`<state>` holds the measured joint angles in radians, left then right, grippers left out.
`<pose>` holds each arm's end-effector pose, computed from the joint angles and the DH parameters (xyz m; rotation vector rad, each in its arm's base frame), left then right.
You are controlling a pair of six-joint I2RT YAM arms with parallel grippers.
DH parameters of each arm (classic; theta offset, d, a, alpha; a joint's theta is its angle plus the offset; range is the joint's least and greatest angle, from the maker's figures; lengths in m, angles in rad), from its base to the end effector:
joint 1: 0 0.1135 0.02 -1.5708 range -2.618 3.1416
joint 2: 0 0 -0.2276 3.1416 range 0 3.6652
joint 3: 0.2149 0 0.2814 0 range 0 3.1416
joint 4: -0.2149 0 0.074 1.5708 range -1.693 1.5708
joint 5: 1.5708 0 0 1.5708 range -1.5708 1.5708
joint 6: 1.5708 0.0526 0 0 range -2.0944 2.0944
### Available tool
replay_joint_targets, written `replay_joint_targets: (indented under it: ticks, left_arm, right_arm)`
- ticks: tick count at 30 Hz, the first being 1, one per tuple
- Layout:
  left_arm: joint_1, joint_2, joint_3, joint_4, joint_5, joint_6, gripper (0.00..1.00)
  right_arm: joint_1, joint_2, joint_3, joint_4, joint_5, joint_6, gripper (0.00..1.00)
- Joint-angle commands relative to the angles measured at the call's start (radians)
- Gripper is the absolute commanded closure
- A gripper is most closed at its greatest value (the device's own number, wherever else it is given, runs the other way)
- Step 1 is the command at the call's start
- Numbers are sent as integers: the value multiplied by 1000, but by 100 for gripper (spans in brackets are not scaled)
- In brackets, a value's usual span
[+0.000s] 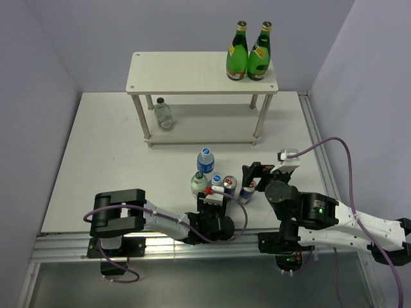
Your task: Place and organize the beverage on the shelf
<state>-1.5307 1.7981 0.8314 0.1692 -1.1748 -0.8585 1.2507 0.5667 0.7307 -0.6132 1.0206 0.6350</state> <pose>0.0622 -0.3405 0.0756 0.1325 1.8525 -0.2403 0.0995 0.1576 0.2957 0.0547 1.8095 0.3064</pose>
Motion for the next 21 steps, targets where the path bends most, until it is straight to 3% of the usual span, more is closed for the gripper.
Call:
replay_joint_targets:
  ticks: [1, 4, 8, 9, 13, 16, 18, 19, 20, 21]
  left_arm:
    - [3, 14, 20, -17, -19, -17, 100]
    - [-26, -20, 54, -166, -58, -91, 100]
    - [-89, -89, 196, -558, -69, -316, 100]
    - [-100, -118, 227, -718, -69, -347, 100]
    - [-121, -186, 383, -1021, -57, -395, 100]
    - [-120, -255, 503, -1108, -98, -300, 100]
    - [-106, -319, 567, -1068, -137, -139, 100]
    - [-92, -347, 578, -1024, -140, -63, 100]
    - [-51, -377, 574, -846, -129, 154, 100]
    - [-22, -451, 560, -736, -102, 277, 100]
  right_arm:
    - [9, -1, -4, 29, 29, 8, 0]
    - [9, -2, 1, 27, 29, 8, 0]
    - [9, -5, 4, 24, 26, 6, 0]
    - [9, -4, 7, 23, 26, 8, 0]
    - [10, -7, 3, 27, 27, 5, 0]
    - [10, -10, 1, 32, 30, 2, 0]
    - [10, -7, 4, 33, 33, -1, 0]
    - [12, -8, 6, 32, 35, -4, 0]
    - [10, -8, 7, 33, 38, -6, 0]
    - [10, -11, 9, 32, 39, -6, 0]
